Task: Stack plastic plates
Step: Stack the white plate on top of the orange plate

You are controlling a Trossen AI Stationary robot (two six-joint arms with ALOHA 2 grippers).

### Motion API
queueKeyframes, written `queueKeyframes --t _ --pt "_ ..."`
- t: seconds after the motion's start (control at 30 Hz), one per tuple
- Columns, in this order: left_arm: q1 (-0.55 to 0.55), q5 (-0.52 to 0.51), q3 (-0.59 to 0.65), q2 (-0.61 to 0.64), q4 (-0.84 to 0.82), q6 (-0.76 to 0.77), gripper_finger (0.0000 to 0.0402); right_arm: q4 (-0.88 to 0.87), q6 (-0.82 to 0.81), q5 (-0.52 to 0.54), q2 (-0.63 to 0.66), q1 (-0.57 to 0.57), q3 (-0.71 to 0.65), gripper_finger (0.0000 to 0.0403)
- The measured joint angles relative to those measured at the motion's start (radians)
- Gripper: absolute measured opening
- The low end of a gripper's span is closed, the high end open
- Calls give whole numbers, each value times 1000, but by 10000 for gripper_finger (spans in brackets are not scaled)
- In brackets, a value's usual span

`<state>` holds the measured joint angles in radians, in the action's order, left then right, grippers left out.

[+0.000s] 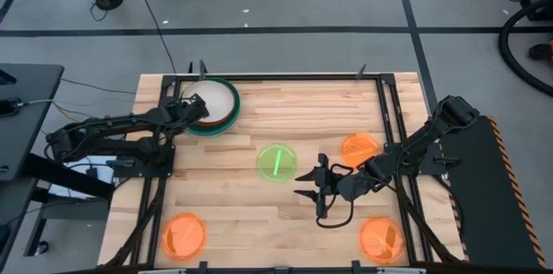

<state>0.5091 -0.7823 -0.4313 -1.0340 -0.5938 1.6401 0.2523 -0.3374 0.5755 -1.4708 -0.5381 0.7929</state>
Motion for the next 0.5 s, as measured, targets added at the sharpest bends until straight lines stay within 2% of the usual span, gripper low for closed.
queueKeyframes --t 0.27,0.5 --pt "4 31 0 3 -1 -63 101 0 0 0 0 0 0 173" --pt "69 127 -1 54 0 -218 172 0 0 -1 0 0 0 173"
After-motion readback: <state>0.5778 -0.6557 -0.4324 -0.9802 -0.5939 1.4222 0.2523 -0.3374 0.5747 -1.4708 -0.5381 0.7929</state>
